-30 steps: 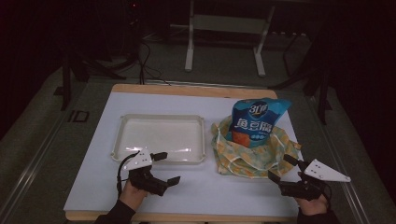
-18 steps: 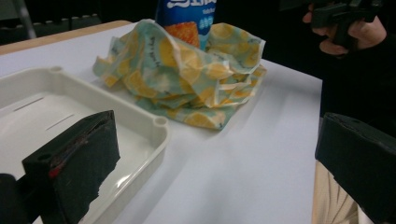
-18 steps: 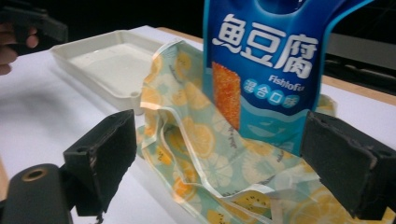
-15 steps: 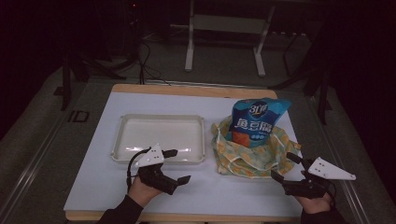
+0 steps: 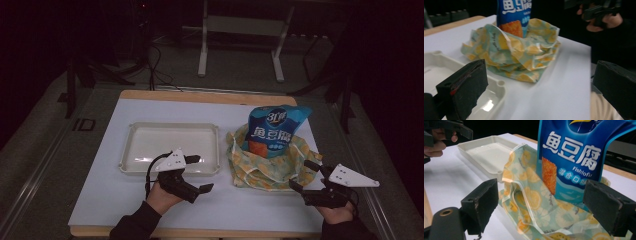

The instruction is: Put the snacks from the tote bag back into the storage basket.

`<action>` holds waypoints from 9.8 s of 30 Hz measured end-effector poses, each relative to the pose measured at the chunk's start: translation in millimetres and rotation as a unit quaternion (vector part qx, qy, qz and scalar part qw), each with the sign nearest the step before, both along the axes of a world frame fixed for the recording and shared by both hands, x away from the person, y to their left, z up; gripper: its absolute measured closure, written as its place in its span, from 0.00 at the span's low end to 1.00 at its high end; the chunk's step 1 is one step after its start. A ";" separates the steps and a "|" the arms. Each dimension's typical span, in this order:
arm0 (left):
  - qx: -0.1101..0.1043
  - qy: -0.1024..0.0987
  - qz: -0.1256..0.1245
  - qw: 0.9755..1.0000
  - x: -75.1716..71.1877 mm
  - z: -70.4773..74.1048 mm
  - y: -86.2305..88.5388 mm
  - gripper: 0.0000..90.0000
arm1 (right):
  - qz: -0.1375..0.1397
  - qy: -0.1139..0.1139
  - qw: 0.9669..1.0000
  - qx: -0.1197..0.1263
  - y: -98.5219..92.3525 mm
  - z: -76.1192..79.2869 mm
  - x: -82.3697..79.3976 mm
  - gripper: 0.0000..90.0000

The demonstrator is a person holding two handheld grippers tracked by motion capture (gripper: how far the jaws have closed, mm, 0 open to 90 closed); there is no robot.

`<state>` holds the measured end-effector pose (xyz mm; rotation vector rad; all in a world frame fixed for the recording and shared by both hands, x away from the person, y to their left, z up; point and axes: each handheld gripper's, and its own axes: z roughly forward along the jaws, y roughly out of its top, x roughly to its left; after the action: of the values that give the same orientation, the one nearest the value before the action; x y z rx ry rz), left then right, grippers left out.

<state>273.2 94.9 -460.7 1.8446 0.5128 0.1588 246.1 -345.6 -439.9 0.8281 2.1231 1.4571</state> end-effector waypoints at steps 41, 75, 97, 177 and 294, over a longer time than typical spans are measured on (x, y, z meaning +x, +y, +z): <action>0.012 -0.021 -0.025 0.999 78.1 29.8 -73.8 0.02 | -0.007 -0.023 0.999 -0.025 1.6 23.2 49.0 0.30; 0.035 -0.013 0.015 0.999 135.2 25.4 -120.6 0.53 | -0.055 0.017 0.998 -0.026 4.1 11.4 114.9 0.53; 0.059 -0.029 0.021 0.998 138.9 22.7 -145.0 0.86 | -0.045 0.022 0.998 -0.038 14.9 0.0 123.7 0.83; 0.053 -0.052 0.051 0.996 119.5 139.6 -115.7 1.00 | -0.019 -0.052 0.998 -0.040 46.6 107.7 106.9 0.99; 0.035 0.022 0.186 0.982 62.1 39.9 71.2 1.00 | 0.138 0.005 0.988 -0.065 234.8 25.9 130.9 0.99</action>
<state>335.3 166.1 -420.8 1.8079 0.8920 0.3924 377.0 -110.8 -414.0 0.5101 2.3869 1.4250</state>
